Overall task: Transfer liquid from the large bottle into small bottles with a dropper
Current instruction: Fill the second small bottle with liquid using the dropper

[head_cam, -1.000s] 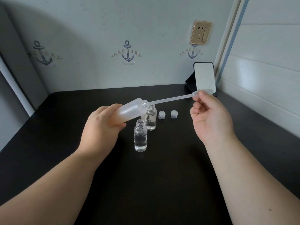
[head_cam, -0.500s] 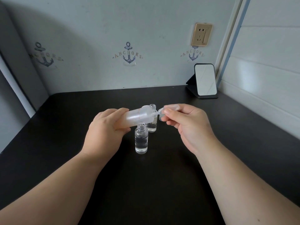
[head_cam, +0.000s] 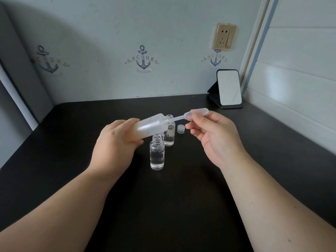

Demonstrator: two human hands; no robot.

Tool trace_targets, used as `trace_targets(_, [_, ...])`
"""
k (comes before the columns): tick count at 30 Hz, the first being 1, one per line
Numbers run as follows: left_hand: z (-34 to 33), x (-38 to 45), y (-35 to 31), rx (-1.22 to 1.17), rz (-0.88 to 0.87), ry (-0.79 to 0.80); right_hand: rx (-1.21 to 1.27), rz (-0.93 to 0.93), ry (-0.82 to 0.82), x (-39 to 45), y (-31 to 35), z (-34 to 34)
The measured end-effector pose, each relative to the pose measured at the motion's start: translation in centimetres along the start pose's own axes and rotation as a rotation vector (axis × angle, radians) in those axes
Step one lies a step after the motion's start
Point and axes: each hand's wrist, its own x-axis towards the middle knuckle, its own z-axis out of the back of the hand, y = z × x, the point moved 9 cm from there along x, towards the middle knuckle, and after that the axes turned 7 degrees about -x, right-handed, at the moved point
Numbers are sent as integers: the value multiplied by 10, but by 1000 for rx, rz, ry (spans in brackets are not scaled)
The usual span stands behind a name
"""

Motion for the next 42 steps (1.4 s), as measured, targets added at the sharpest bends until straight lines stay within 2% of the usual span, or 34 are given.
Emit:
trace_targets(16, [13, 1, 14, -72, 118, -83, 436, -68, -293, 5, -2, 48])
trace_targets(30, [7, 0, 32, -306, 280, -72, 541, -80, -372, 4, -3, 55])
trace_targets(42, [3, 2, 37, -267, 326, -70, 493, -62, -356, 6, -1, 55])
